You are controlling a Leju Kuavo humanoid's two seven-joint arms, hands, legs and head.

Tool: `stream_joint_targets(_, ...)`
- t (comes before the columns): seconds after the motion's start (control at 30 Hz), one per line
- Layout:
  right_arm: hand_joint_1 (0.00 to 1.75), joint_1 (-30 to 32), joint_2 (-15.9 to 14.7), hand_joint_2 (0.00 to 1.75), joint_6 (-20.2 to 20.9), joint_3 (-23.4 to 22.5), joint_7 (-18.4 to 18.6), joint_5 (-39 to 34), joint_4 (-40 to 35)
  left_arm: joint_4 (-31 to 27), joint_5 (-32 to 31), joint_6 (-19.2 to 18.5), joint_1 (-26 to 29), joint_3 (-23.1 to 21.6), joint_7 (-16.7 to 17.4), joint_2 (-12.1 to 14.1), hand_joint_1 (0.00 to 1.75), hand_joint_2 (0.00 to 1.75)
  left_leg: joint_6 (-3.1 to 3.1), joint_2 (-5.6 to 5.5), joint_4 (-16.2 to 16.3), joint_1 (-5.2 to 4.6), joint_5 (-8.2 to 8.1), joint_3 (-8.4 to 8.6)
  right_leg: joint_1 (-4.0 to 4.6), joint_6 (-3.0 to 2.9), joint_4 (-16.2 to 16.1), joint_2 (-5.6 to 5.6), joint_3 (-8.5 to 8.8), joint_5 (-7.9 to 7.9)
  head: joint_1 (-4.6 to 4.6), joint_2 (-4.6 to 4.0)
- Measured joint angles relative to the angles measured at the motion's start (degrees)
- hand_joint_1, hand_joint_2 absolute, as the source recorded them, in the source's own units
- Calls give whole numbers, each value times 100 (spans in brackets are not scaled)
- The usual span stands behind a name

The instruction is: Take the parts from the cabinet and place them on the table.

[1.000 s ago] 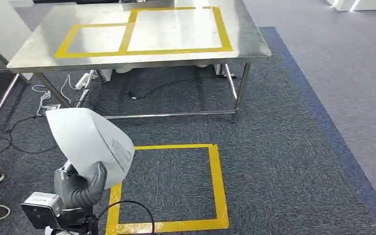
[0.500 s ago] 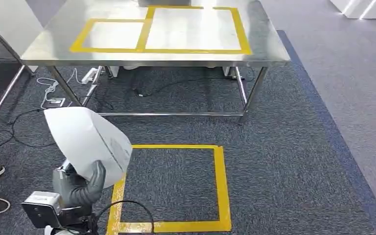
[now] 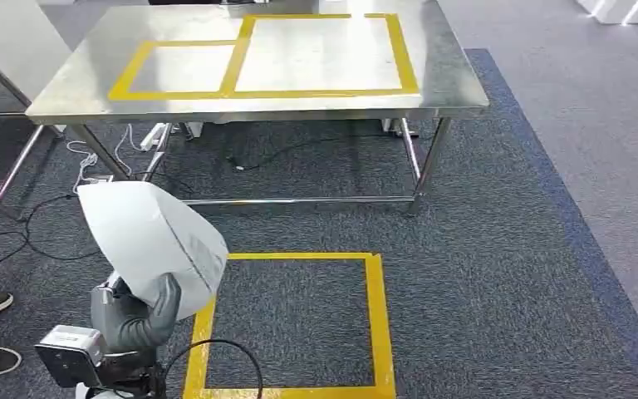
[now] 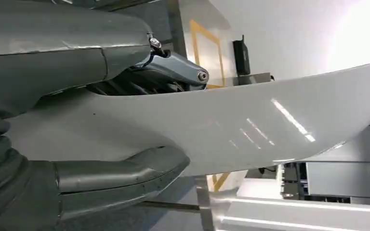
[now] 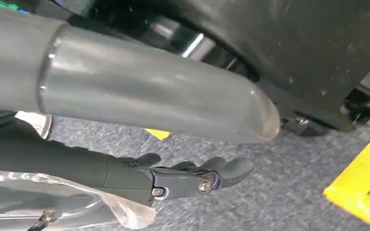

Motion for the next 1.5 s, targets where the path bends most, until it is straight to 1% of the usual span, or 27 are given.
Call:
stream_joint_targets(0.03, 0, 9, 0, 0, 9, -2, 9, -2, 0, 2, 0, 0, 6, 0, 0, 0, 175, 175, -7, 1, 201, 9, 37, -179, 0, 6, 0, 0, 59, -48, -2, 0)
stream_joint_targets(0.07, 0, 19, 0, 0, 13, -4, 15, -7, 0, 2, 0, 0, 7, 0, 0, 2, 175, 175, -11, 3, 93, 18, 256, -191, -2, 13, 0, 3, 135, -99, -4, 0)
stream_joint_targets(0.17, 0, 20, 0, 0, 22, -4, 28, -4, 0, 2, 0, -2, 5, 0, 0, 2, 175, 175, 34, 25, -1195, 21, 1252, 202, -14, 84, -1, 10, 388, -282, -7, 0)
stream_joint_targets(0.27, 0, 1, 0, 0, 26, -15, 48, 2, 4, 7, 7, -2, -9, -4, 6, 0, 175, 175, 139, 45, -1469, -54, 955, 372, 5, 197, -58, -21, 359, -393, 17, -2)
stream_joint_targets(0.33, 0, -10, 0, 0, 26, -20, 57, 2, 2, 4, 4, 0, 6, -4, 9, 0, 175, 175, 233, 12, -1544, -43, 911, 427, 0, 267, -63, -37, 529, -369, 17, -2)
stream_joint_targets(0.4, 0, -13, 0, 0, 35, -20, 59, 4, 0, 2, 4, 0, 6, -7, 9, -6, 175, 175, 302, 10, -1596, -11, 863, 620, -3, 292, 193, -12, 432, -456, 28, -2)
stream_joint_targets(0.53, 0, -27, 0, 0, 33, -20, 61, 4, 0, 4, 7, -4, -3, -9, 9, -15, 175, 175, 363, 2, -1600, -53, 674, 765, 6, 313, 1711, -2, -721, -974, 63, 0)
stream_joint_targets(0.6, 0, 17, 0, 0, 37, -22, 66, 4, 2, 4, 7, -4, -2, -9, 9, -15, 175, 175, 367, -31, -1600, -80, 549, 940, 19, 268, 1449, 0, -854, -685, 70, 0)
stream_joint_targets(0.67, 0, 26, 0, 0, 37, -22, 66, 4, 2, 4, 7, -4, -4, -9, 9, -17, 175, 175, 363, -34, -1603, -110, 381, 1179, 67, 152, 522, 8, -681, 73, 79, 0)
stream_joint_targets(0.7, 0, 53, -13, 0, 37, -22, 70, 4, 7, 9, 7, -4, -6, -9, 9, -15, 175, 175, 360, -29, -1630, -90, 315, 1188, 102, 100, 402, 28, -659, 364, 59, 0)
stream_joint_targets(0.73, 0, 50, -22, 0, 37, -22, 70, 4, 11, 13, 7, -4, -10, -9, 9, -13, 175, 175, 329, -44, -1624, -98, 294, 1250, 127, 96, 468, 23, -764, 147, -9, -2)
stream_joint_targets(0.83, 0, 62, -28, 0, 48, -24, 70, 7, 4, 15, 2, -2, -2, -11, 7, -17, 175, 175, 222, -42, -1657, -85, 269, 1377, 141, 28, 275, 17, -608, 183, 22, 0)
stream_joint_targets(0.87, 0, 62, -22, 0, 81, -24, 63, 7, 4, 15, 2, 2, -17, -15, 9, -17, 175, 175, 204, -35, -1579, -93, 240, 1379, 84, 14, 193, 35, -404, 188, 20, 0)
stream_joint_targets(0.93, 0, 43, -22, 0, 114, -24, 50, 9, 4, 13, -2, 2, -33, -13, 2, -15, 175, 175, 130, -12, -921, -80, 287, 1066, 62, -33, 140, 22, -238, 131, -35, 0)
stream_joint_targets(1.0, 0, 31, -22, 0, 129, -24, 46, 9, 4, 13, -2, 2, -24, -15, 2, -13, 175, 175, 63, -11, -229, -37, -19, 548, 49, -29, 135, 24, -132, 17, -37, 0)
stream_joint_targets(1.03, 0, 37, -22, 0, 135, -24, 48, 9, 4, 13, -2, 2, -15, -15, 2, -11, 175, 175, 31, -10, -39, -11, -236, 322, 43, -22, 135, 27, -58, -48, -37, 0)
stream_joint_targets(1.07, 0, 45, -22, 0, 146, -24, 48, 7, 4, 15, -2, 2, -15, -15, 2, -9, 175, 175, -1, -9, -52, 10, -283, 197, 38, -14, 135, 33, 24, -111, -33, 0)
stream_joint_targets(1.1, 0, 47, -22, 0, 149, -26, 48, 4, 4, 15, -4, 2, -14, -15, 2, -6, 175, 175, -22, -7, -218, 29, -158, 164, 27, 2, 135, 40, 116, -175, -35, 0)
stream_joint_targets(1.13, 0, 49, -22, 0, 157, -26, 48, 4, 4, 15, -4, 2, -15, -15, 2, -6, 175, 175, -32, -4, -549, 44, 130, 195, 10, 39, 135, 52, 220, -255, -33, 0)
stream_joint_targets(1.2, 0, 63, -20, 0, 162, -26, 39, 4, 4, 15, -7, 2, -13, -17, 2, -6, 175, 175, -56, 26, -1313, 72, 1011, 276, -7, 100, 125, 48, 283, -387, -35, 0)
stream_joint_targets(1.23, 0, 51, -22, 0, 164, -26, 39, 4, 11, 26, -9, 2, -11, -18, 2, -2, 175, 175, -45, 44, -1212, 37, 876, 204, -14, 123, 152, 52, 453, -420, -46, 0)
stream_joint_targets(1.27, 0, 25, -22, 0, 170, -26, 28, 4, 9, 41, -11, 2, -18, -18, 7, 2, 175, 175, 39, 86, -1289, 11, 720, 163, 11, 184, 139, 56, 409, -465, -77, 0)
stream_joint_targets(1.3, 0, 28, -22, 0, 170, -28, 20, 4, 9, 42, -15, 4, -2, -24, 9, -2, 175, 175, 109, 80, -1273, 11, 898, 206, 19, 217, 112, 39, 368, -526, -70, 0)
stream_joint_targets(1.33, 0, 36, -22, 0, 175, -28, 6, 4, 7, 42, -15, 7, -6, -35, 9, -9, 175, 175, 148, 70, -1289, 14, 871, 209, 17, 258, 148, 24, 479, -486, -59, 0)
stream_joint_targets(1.4, 0, 17, -22, 0, 199, -28, -4, 7, 7, 42, -31, 7, -31, -50, 4, -15, 175, 175, 225, 50, -1325, 24, 846, 321, -1, 298, 178, 10, 460, -515, -50, 0)
stream_joint_targets(1.43, 0, 6, -22, 0, 208, -28, -11, 9, 7, 44, -37, 9, -33, -59, 2, -20, 175, 175, 269, 54, -1334, 24, 818, 369, -1, 310, 358, 6, 381, -585, -42, 0)
stream_joint_targets(1.5, 0, -20, -22, 0, 221, -35, -9, -2, 7, 44, -48, 7, -57, -68, 0, -28, 175, 175, 316, 57, -1336, 10, 777, 389, 8, 317, 1156, 8, -152, -867, -17, 0)
